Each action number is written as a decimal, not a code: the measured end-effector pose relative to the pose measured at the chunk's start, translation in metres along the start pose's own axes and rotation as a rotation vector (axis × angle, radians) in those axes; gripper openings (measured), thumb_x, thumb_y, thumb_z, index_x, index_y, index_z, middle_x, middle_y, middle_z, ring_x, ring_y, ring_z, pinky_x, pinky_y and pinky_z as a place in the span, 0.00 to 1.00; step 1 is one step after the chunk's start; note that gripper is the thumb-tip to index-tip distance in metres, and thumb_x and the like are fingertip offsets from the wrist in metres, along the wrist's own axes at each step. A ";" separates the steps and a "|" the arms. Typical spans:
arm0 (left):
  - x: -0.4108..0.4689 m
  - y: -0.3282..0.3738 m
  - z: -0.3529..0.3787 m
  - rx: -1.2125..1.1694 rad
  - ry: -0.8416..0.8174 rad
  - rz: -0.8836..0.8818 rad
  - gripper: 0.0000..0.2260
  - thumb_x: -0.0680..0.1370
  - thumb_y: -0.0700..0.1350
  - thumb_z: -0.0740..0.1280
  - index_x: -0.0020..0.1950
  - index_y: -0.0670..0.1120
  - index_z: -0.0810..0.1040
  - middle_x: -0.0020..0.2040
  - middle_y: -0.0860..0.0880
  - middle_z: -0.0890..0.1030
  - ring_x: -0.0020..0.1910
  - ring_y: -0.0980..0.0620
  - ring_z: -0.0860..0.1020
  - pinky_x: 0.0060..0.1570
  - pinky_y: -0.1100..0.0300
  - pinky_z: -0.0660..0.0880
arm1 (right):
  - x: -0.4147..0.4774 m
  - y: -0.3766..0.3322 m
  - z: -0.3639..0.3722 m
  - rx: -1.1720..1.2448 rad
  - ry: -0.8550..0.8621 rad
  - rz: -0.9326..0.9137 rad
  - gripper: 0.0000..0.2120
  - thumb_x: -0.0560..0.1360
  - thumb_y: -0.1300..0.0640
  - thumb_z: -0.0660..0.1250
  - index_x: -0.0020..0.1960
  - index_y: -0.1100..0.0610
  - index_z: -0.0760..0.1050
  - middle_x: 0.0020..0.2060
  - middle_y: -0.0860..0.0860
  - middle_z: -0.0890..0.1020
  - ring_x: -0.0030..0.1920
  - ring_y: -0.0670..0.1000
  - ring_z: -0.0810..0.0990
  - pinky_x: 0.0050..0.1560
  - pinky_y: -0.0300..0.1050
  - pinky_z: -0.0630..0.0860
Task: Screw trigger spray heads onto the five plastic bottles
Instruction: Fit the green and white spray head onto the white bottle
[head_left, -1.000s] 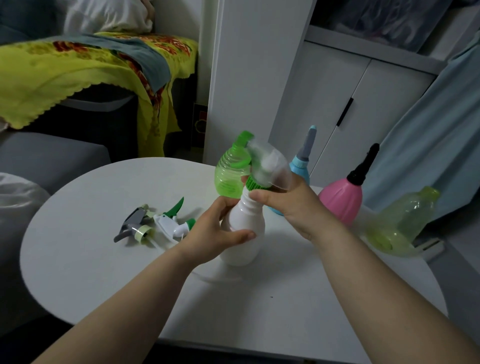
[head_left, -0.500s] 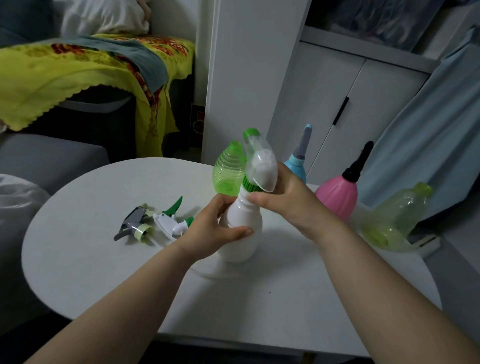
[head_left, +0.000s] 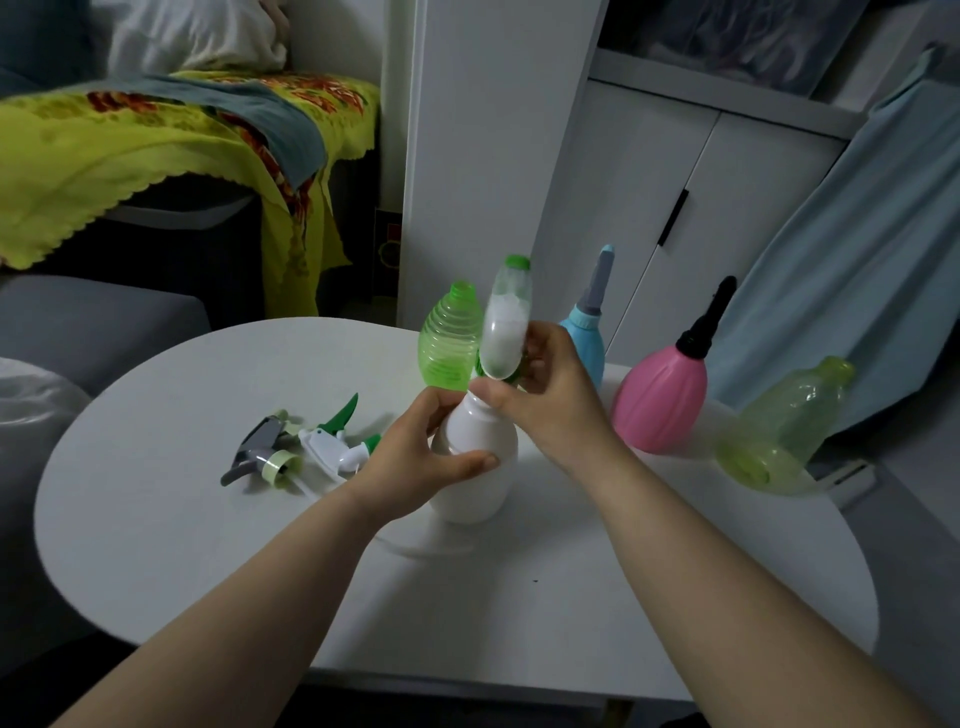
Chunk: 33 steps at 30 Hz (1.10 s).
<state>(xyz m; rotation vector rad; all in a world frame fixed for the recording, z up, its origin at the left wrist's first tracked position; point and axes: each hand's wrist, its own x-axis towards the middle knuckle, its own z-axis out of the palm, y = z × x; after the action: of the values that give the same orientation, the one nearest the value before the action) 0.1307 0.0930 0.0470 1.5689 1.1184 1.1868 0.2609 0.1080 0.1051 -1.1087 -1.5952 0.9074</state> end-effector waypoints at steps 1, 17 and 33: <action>0.000 0.000 0.000 0.002 -0.001 0.002 0.20 0.65 0.40 0.74 0.44 0.58 0.68 0.46 0.57 0.76 0.50 0.53 0.74 0.50 0.60 0.72 | -0.001 -0.002 -0.005 0.014 -0.063 0.022 0.20 0.66 0.62 0.71 0.52 0.50 0.68 0.53 0.54 0.76 0.52 0.54 0.76 0.55 0.48 0.73; 0.001 -0.003 0.001 -0.009 0.008 0.025 0.20 0.65 0.40 0.74 0.45 0.58 0.69 0.46 0.58 0.76 0.47 0.61 0.75 0.48 0.66 0.73 | 0.001 -0.005 0.020 -0.133 0.213 -0.134 0.18 0.63 0.61 0.74 0.48 0.55 0.70 0.46 0.53 0.71 0.43 0.50 0.73 0.43 0.30 0.68; -0.001 0.001 0.002 -0.023 0.024 0.014 0.20 0.66 0.38 0.73 0.44 0.57 0.68 0.45 0.57 0.75 0.45 0.61 0.74 0.45 0.65 0.72 | -0.004 0.007 0.004 0.039 0.121 -0.140 0.17 0.64 0.63 0.72 0.39 0.44 0.69 0.39 0.40 0.77 0.44 0.41 0.77 0.46 0.28 0.73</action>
<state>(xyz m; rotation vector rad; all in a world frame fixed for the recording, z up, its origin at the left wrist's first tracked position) 0.1329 0.0915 0.0469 1.5509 1.1067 1.2269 0.2591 0.1063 0.0970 -0.9930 -1.5286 0.7615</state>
